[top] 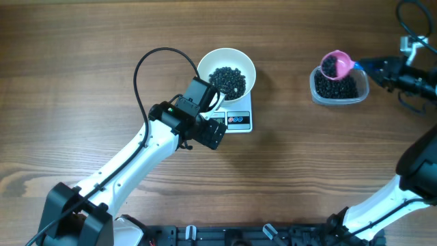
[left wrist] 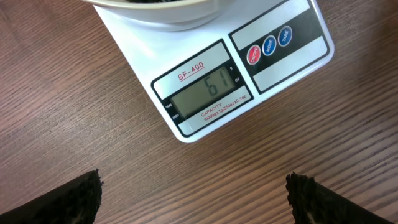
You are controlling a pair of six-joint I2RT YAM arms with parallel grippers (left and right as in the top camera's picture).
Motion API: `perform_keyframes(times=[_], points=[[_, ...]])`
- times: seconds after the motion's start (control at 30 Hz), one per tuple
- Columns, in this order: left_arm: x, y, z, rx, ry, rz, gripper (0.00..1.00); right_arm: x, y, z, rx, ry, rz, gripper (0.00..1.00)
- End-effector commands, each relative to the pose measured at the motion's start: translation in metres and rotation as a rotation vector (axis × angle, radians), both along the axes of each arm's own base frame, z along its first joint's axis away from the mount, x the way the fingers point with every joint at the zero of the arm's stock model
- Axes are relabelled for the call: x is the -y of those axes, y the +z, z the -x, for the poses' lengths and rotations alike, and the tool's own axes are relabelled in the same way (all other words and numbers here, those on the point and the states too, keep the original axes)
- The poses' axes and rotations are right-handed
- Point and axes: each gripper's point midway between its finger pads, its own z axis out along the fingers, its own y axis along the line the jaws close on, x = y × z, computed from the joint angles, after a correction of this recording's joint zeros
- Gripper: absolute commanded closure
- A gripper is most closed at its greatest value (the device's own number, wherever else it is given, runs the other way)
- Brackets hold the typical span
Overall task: Scoop item into bowl and weigh 150g on scale
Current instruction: 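Lift the filled scoop and carry it toward the white bowl, then tip the scoop with right gripper to pour beans into bowl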
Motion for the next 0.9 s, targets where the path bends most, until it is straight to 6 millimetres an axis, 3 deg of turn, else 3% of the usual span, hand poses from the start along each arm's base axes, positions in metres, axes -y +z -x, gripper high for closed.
perform_keyframes(times=[0.0,0.1,0.17,0.23,0.4,0.67,0.77,0.87], points=[[0.001,0.004,0.001,0.008,-0.014,0.013,0.0,-0.039,0.008,-0.01,-0.009,0.079,-0.095,0.96],[0.001,0.004,0.002,0.008,-0.014,0.013,0.0,-0.076,0.011,-0.02,-0.029,0.148,-0.109,0.96],[0.001,0.004,0.002,0.008,-0.014,0.013,0.0,-0.113,0.014,-0.027,-0.02,0.222,-0.109,0.96],[0.001,0.004,0.001,0.008,-0.014,0.013,0.0,-0.151,0.019,-0.032,0.033,0.305,-0.092,0.96],[0.001,0.004,0.001,0.008,-0.014,0.013,0.0,-0.222,0.038,-0.038,0.157,0.441,-0.08,0.96],[0.001,0.004,0.001,0.008,-0.014,0.013,0.0,-0.264,0.042,-0.045,0.332,0.448,0.103,0.96],[0.001,0.004,0.001,0.008,-0.014,0.013,0.0,-0.265,0.063,-0.046,0.454,0.41,0.229,0.95],[0.001,0.004,0.001,0.008,-0.014,0.013,0.0,-0.259,0.086,-0.035,0.606,0.387,0.453,0.95]])
